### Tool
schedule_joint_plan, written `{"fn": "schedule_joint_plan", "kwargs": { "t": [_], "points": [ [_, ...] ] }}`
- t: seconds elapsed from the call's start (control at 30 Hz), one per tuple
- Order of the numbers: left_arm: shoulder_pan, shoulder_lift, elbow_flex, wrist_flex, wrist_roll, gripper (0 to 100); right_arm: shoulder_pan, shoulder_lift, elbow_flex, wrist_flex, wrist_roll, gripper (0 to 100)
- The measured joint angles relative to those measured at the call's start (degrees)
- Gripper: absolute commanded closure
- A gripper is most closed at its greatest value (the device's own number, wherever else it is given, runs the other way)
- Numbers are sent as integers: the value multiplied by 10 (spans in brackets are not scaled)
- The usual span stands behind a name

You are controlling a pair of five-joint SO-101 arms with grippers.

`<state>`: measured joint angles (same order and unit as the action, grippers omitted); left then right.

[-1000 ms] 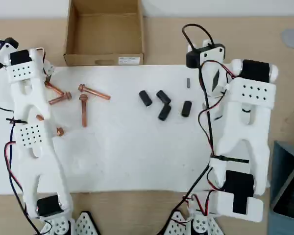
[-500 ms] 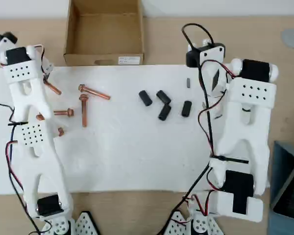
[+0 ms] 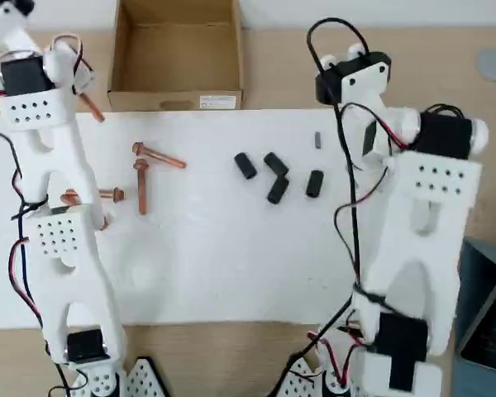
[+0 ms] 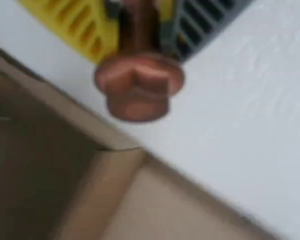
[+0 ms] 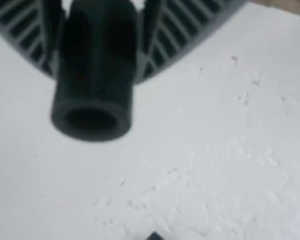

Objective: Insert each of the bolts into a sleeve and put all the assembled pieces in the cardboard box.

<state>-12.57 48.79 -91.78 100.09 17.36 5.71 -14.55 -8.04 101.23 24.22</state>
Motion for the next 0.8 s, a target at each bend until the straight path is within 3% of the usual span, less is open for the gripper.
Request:
{"fn": "schedule_joint_plan", "kwargs": {
  "t": [0.37,0.6,0.8],
  "points": [
    [55,-222,-2,1,-127,999,0,-144,53,0,20,988],
    [99,-294,-6,2,-222,1000,0,-239,160,0,20,988],
    [129,-337,-4,2,-254,1000,0,-302,206,0,21,988]
  ]
}}
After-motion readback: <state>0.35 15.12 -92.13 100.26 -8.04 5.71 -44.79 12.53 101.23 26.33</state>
